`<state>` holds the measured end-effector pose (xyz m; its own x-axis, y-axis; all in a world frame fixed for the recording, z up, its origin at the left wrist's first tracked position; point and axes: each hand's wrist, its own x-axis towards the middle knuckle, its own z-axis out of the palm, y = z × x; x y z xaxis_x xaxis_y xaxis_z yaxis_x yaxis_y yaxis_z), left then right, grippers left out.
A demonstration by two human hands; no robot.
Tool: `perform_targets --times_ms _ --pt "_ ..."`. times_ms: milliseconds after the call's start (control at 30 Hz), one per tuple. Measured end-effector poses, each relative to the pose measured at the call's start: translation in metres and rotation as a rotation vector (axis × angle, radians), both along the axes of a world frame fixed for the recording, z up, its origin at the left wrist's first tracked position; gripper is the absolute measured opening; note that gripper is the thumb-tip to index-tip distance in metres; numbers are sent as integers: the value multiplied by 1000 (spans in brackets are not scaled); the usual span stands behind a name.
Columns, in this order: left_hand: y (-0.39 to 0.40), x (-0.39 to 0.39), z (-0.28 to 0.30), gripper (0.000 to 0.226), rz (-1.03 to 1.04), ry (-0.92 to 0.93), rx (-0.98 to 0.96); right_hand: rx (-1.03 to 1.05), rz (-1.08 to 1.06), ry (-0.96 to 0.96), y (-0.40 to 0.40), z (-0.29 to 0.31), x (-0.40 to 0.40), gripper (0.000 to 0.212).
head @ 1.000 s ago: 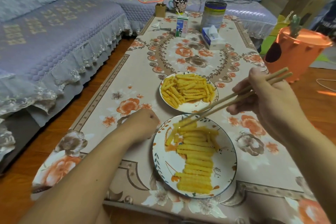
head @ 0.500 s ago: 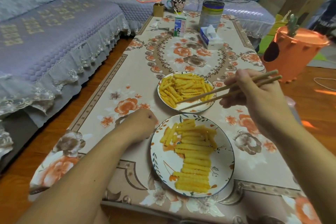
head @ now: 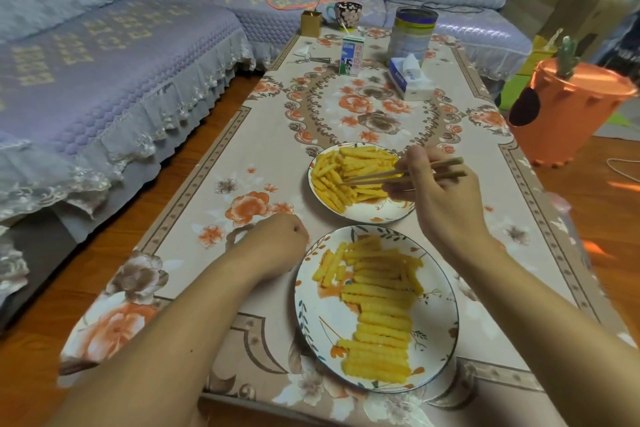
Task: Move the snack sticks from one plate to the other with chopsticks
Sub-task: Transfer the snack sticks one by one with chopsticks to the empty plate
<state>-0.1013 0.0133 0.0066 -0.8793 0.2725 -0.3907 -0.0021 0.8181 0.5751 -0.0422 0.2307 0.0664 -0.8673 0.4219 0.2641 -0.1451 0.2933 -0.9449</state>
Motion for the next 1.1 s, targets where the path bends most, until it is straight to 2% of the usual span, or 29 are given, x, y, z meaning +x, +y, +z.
perform_targets --times_ms 267,433,667,767,967,1100 --pt "-4 -5 -2 27 85 -103 135 -65 13 32 21 35 17 45" --pt "-1 -2 8 29 201 -240 288 -79 183 -91 31 44 40 47" --pt "2 2 9 29 222 -217 276 30 357 -158 11 35 46 46" --pt "1 3 9 30 214 -214 275 34 291 -125 22 41 45 40" --pt "7 6 14 31 159 -190 274 23 -35 -51 53 37 33 37" --pt "10 10 17 33 135 -186 275 27 -53 -95 51 19 23 38"
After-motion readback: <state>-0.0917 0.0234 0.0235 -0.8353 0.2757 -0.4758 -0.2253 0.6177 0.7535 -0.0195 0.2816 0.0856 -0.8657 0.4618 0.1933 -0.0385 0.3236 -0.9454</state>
